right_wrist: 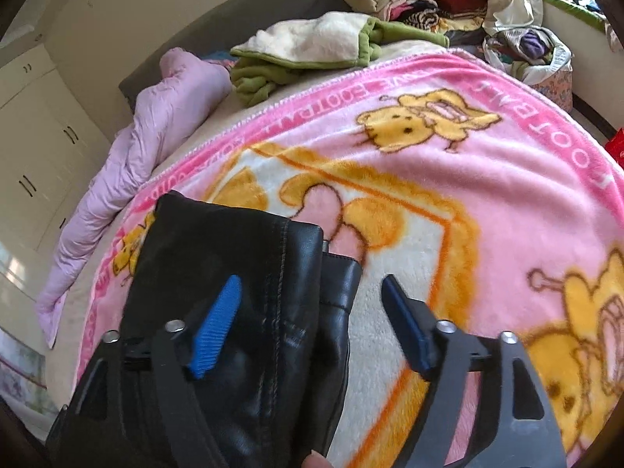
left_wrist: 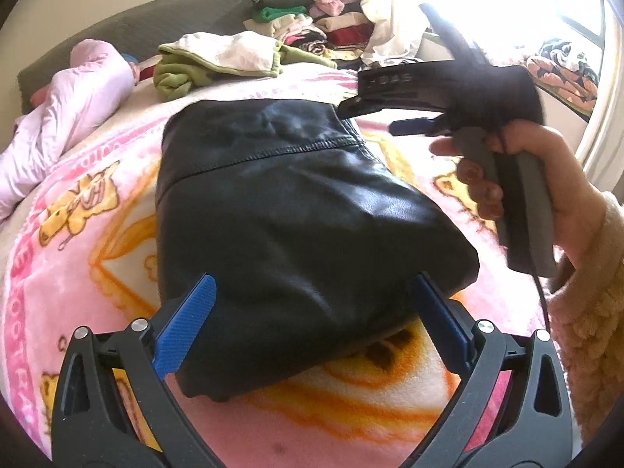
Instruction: Fold large clothes
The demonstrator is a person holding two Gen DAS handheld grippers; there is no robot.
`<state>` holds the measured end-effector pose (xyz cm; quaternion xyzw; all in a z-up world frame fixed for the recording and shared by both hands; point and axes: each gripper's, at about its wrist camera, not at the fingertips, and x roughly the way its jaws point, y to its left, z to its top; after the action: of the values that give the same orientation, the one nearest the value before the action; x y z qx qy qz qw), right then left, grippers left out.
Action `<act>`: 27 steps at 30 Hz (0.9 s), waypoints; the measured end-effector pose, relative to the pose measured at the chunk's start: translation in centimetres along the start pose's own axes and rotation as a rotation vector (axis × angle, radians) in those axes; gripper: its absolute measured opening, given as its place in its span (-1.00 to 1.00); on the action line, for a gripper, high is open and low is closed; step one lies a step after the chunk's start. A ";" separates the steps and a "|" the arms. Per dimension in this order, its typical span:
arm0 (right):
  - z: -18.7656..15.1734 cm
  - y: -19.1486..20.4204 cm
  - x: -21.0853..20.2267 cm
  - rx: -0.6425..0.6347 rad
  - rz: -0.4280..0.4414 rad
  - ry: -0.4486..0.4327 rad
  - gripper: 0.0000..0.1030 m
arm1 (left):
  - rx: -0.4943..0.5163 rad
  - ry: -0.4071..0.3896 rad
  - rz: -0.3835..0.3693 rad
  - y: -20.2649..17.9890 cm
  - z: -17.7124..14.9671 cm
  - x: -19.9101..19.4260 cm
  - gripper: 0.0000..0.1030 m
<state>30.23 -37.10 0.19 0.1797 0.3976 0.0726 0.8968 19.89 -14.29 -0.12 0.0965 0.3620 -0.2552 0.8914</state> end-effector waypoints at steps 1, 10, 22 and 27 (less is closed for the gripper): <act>-0.1 0.2 -0.5 -0.007 -0.002 -0.007 0.54 | -0.003 -0.002 0.001 0.0 0.0 -0.1 0.82; -0.9 2.0 -5.4 -0.057 0.025 -0.078 0.71 | -0.059 -0.058 0.011 0.9 0.8 -2.5 0.82; -3.4 4.0 -11.1 -0.115 0.033 -0.149 0.83 | -0.123 -0.107 0.064 3.5 1.7 -6.0 0.82; -5.5 5.6 -13.1 -0.151 0.030 -0.175 0.87 | -0.144 -0.132 0.078 4.6 1.2 -7.8 0.82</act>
<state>17.36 -34.08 7.90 0.1233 0.3083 0.0998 0.9380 18.25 -7.84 6.15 0.0290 0.3161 -0.1996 0.9270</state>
